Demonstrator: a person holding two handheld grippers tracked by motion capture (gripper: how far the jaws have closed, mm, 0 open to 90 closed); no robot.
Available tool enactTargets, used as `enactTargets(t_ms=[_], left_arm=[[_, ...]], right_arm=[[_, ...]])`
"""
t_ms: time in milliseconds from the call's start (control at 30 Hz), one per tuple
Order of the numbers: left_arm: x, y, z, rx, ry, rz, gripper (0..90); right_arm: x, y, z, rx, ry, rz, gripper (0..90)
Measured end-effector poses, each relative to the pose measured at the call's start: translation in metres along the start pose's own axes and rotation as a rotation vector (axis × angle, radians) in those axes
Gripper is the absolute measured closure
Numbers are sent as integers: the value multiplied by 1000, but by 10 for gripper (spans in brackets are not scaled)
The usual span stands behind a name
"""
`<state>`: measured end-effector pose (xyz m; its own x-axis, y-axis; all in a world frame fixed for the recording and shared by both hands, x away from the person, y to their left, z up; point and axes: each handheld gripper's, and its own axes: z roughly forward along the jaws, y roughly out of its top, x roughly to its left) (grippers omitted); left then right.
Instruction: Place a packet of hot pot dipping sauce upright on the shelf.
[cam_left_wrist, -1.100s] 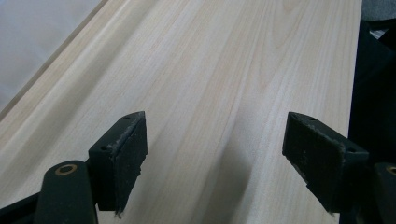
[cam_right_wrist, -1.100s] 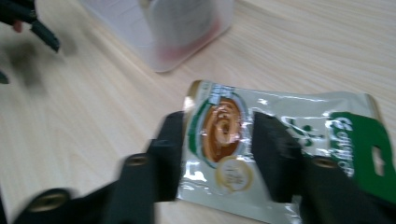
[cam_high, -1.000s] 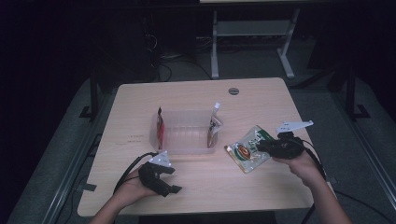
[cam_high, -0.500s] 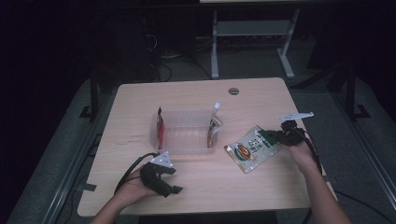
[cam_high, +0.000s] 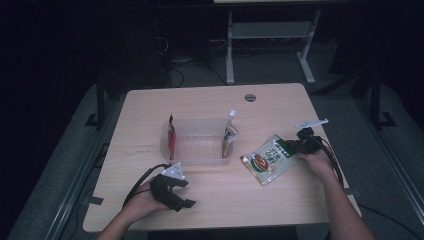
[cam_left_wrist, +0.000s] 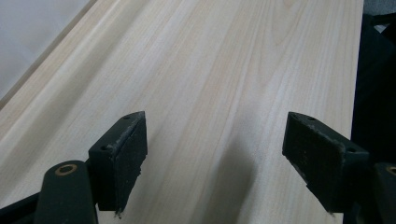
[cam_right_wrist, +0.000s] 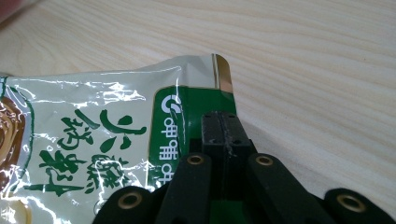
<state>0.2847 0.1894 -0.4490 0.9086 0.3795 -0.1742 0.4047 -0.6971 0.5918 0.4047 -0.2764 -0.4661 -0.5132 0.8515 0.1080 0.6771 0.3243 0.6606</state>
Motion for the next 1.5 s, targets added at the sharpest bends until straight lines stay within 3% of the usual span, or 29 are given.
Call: enactTargets(t_ms=[167, 267, 433, 633, 900, 1033, 1167, 1500], left_arm=[[-1, 0, 0, -1, 1, 2, 218], [0, 0, 1, 2, 0, 0, 219], [0, 1, 1, 2, 0, -2, 218], [-1, 0, 1, -5, 0, -3, 219], [0, 0, -1, -4, 3, -2, 218], [-1, 0, -2, -11, 5, 2, 218], [0, 0, -3, -15, 10, 5, 218], [0, -1, -4, -24, 12, 6, 218]], right_arm=[[-1, -1, 1, 2, -7, 4, 897], [0, 0, 4, -3, -18, -20, 897], [-2, 2, 8, -16, 11, -9, 897], [4, 3, 8, -6, 45, -29, 897], [25, 7, 13, 18, 102, -102, 897], [39, 8, 14, 39, 122, -162, 897], [53, 8, 14, 59, 164, -210, 897], [84, 7, 16, 87, 277, -280, 897]])
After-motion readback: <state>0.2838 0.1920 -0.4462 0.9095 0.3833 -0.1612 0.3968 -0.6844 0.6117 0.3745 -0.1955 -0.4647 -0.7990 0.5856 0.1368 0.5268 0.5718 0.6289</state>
